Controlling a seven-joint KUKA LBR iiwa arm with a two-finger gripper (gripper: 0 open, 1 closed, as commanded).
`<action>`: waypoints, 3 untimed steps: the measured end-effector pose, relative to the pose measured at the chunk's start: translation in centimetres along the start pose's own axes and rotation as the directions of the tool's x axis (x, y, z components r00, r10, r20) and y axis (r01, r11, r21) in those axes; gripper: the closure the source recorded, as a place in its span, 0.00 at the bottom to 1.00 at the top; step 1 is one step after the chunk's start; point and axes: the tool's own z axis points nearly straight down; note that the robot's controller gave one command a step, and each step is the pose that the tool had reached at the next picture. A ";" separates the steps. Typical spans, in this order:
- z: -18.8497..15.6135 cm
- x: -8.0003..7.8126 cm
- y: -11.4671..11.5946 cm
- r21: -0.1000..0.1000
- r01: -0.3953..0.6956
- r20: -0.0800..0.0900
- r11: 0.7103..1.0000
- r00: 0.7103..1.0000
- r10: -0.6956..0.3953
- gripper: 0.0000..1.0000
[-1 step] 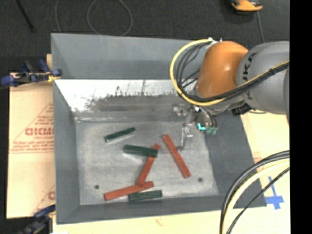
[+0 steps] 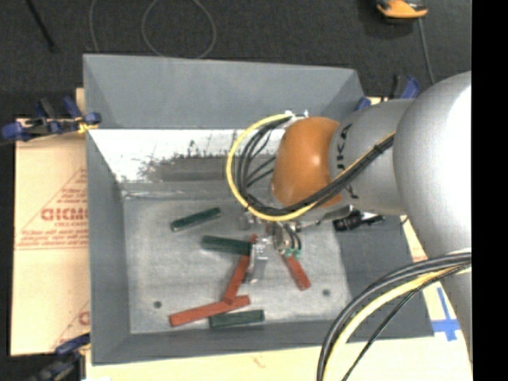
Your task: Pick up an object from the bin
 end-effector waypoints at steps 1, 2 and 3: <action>-0.4 -0.3 -0.3 0.002 -0.002 0.008 1.000 1.000 0.002 1.00; -0.2 7.4 -2.8 0.005 0.111 0.001 0.994 0.994 -0.111 1.00; -13.7 9.5 -6.4 0.006 0.086 0.014 0.996 0.996 -0.086 1.00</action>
Offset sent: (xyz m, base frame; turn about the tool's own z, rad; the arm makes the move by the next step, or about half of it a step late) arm 0.0000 0.0000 0.0000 0.0000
